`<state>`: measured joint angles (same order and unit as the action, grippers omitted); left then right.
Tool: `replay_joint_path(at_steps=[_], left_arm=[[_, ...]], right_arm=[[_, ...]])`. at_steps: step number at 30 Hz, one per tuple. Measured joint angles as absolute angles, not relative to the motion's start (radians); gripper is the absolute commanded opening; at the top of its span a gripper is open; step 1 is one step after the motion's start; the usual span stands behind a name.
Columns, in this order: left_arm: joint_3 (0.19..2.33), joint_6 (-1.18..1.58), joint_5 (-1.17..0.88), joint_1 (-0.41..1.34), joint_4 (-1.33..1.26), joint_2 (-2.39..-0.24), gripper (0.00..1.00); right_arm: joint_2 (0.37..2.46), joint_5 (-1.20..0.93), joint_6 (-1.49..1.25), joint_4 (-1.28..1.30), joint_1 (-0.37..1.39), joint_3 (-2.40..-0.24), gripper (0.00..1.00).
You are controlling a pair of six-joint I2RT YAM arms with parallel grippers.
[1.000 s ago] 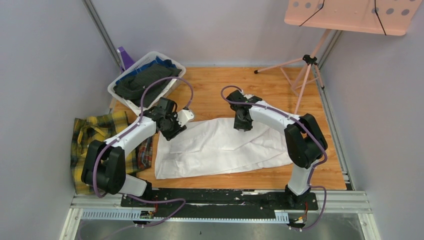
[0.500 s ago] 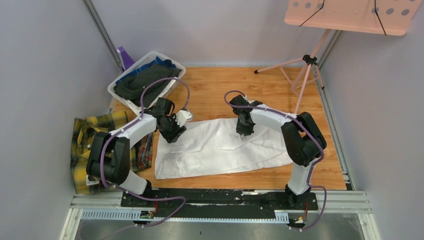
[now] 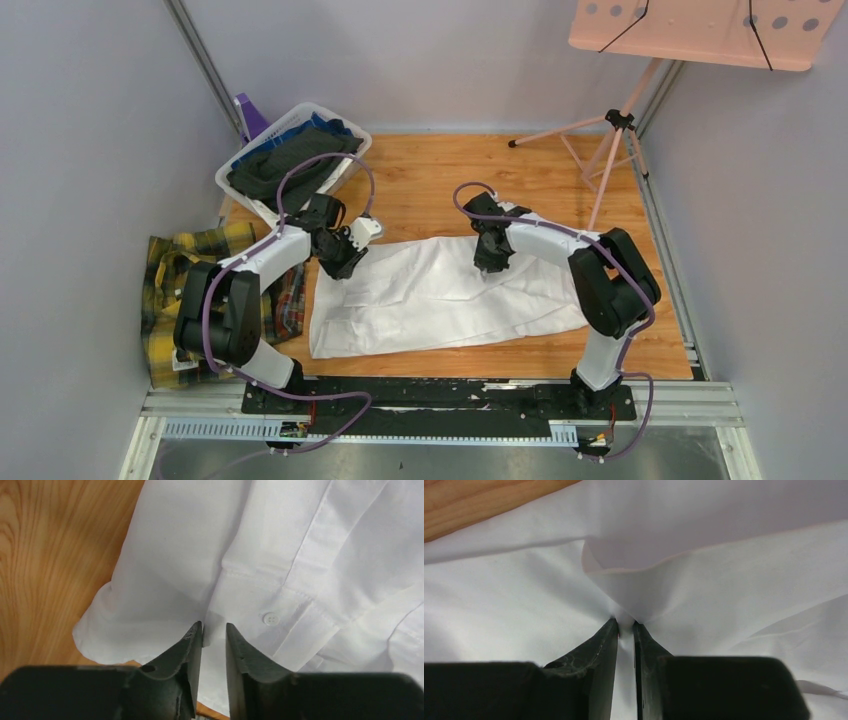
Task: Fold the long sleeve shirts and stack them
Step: Adjust the shirt at the center of the board.
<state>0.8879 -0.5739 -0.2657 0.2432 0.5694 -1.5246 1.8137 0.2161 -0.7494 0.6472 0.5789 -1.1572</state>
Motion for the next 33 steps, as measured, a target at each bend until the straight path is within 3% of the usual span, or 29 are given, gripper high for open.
replay_joint_path(at_steps=[6,13,19,23,25,26,27,31,33], left_arm=[[0.936,-0.565,-0.320,0.241,0.622,-1.524,0.00],[0.979,-0.567,-0.290,0.241,0.674,-1.524,0.00],[1.002,-0.587,-0.131,0.241,0.677,-1.524,0.00],[1.002,-0.607,-0.012,0.242,0.636,-1.524,0.22],[0.998,-0.612,0.025,0.241,0.608,-1.524,0.42],[0.992,-0.611,0.042,0.241,0.592,-1.519,0.62],[0.986,-0.609,0.050,0.241,0.582,-1.511,0.75],[0.991,-0.581,0.047,0.240,0.596,-1.392,0.98],[1.019,-0.557,0.035,0.240,0.621,-1.302,1.00]], right_arm=[[1.803,0.210,-0.754,0.634,0.579,-1.142,0.17],[1.790,0.201,-0.758,0.623,0.579,-1.125,0.17],[1.776,0.197,-0.759,0.611,0.579,-1.105,0.18],[1.769,0.186,-0.759,0.608,0.579,-1.098,0.24],[1.766,0.180,-0.759,0.611,0.579,-1.097,0.28],[1.763,0.178,-0.759,0.614,0.579,-1.097,0.29],[1.760,0.172,-0.758,0.620,0.579,-1.096,0.31],[1.710,0.152,-0.758,0.654,0.582,-1.097,0.45],[1.669,0.148,-0.758,0.668,0.590,-1.101,0.49]])
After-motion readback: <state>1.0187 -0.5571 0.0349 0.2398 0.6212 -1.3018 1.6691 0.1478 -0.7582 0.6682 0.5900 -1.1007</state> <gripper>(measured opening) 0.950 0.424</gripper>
